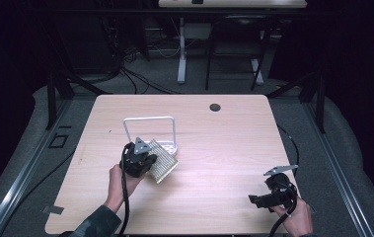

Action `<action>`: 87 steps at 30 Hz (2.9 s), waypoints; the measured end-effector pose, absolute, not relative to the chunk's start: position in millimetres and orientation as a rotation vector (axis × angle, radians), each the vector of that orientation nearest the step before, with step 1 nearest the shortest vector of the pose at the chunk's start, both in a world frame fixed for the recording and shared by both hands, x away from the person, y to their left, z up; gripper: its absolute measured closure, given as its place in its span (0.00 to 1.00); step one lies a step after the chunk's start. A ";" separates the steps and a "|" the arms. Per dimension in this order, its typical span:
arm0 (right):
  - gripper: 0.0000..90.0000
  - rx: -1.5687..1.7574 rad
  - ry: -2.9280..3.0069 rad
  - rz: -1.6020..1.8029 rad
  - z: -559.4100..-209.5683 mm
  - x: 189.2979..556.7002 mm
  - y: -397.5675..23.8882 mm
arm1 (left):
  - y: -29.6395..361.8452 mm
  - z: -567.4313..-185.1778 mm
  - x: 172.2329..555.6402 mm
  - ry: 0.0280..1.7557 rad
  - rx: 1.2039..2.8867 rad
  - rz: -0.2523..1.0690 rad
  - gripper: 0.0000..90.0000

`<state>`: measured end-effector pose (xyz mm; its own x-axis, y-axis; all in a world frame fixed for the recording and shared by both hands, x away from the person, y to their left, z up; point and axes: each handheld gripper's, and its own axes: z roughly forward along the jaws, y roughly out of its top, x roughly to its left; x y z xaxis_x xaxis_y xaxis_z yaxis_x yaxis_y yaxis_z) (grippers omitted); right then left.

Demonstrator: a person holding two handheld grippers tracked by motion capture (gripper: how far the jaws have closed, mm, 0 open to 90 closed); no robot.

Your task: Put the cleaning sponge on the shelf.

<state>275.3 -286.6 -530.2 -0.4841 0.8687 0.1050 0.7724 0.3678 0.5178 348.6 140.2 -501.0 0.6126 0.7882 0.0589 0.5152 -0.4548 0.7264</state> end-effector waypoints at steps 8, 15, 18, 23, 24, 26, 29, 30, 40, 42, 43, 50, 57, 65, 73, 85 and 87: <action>0.14 1.490 2.441 0.757 -529.8 274.8 -287.0 | 146.7 -504.7 359.1 1.149 2.107 0.538 1.00; 0.14 1.489 2.440 0.759 -529.5 274.4 -285.8 | 144.2 -507.0 367.8 1.181 2.092 0.563 1.00; 0.14 1.465 2.444 0.764 -529.6 274.3 -285.6 | 142.8 -508.3 371.4 1.196 2.084 0.574 1.00; 0.14 1.460 2.443 0.766 -529.6 273.8 -285.2 | 142.6 -509.3 378.1 1.226 2.075 0.587 1.00; 0.14 1.457 2.442 0.764 -529.6 273.9 -285.5 | 142.4 -509.7 379.6 1.227 2.077 0.592 1.00; 0.14 1.456 2.442 0.765 -529.6 273.8 -285.5 | 141.3 -510.8 382.7 1.237 2.073 0.592 1.00; 0.14 1.467 2.441 0.769 -529.3 273.5 -284.6 | 139.8 -512.6 387.7 1.238 2.076 0.597 1.00; 0.14 1.466 2.442 0.769 -529.3 273.5 -284.4 | 139.6 -513.2 389.1 1.237 2.075 0.596 1.00; 0.14 1.454 2.442 0.768 -528.9 272.7 -284.6 | 132.6 -521.1 398.3 1.199 2.112 0.602 1.00; 0.14 1.459 2.440 0.778 -528.7 272.6 -284.7 | 131.8 -522.6 400.2 1.188 2.122 0.600 1.00; 0.14 1.458 2.444 0.774 -528.4 272.6 -284.9 | 130.9 -523.3 400.9 1.189 2.122 0.599 1.00; 0.14 1.448 2.439 0.766 -528.7 271.3 -286.1 | 127.7 -529.6 406.3 1.181 2.146 0.596 1.00; 0.14 1.446 2.438 0.771 -529.2 269.1 -285.9 | 127.3 -533.6 411.4 1.175 2.170 0.603 1.00; 0.14 1.465 2.436 0.765 -528.2 267.5 -285.5 | 130.1 -539.6 417.9 1.191 2.177 0.607 0.99; 0.15 1.445 2.432 0.765 -528.5 266.4 -285.2 | 128.6 -540.8 420.1 1.189 2.177 0.617 0.94; 0.14 1.461 2.409 0.791 -525.0 265.1 -286.7 | 122.8 -517.6 407.5 1.138 2.182 0.552 0.43; 0.14 1.456 2.409 0.790 -524.9 265.3 -287.2 | 123.2 -513.5 404.2 1.117 2.189 0.535 0.39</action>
<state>265.3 -287.2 -524.9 -0.4861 0.8695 0.0880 0.7525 0.3653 0.5480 404.2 123.2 -513.5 0.5608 0.8246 0.0746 0.5750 -0.4527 0.6815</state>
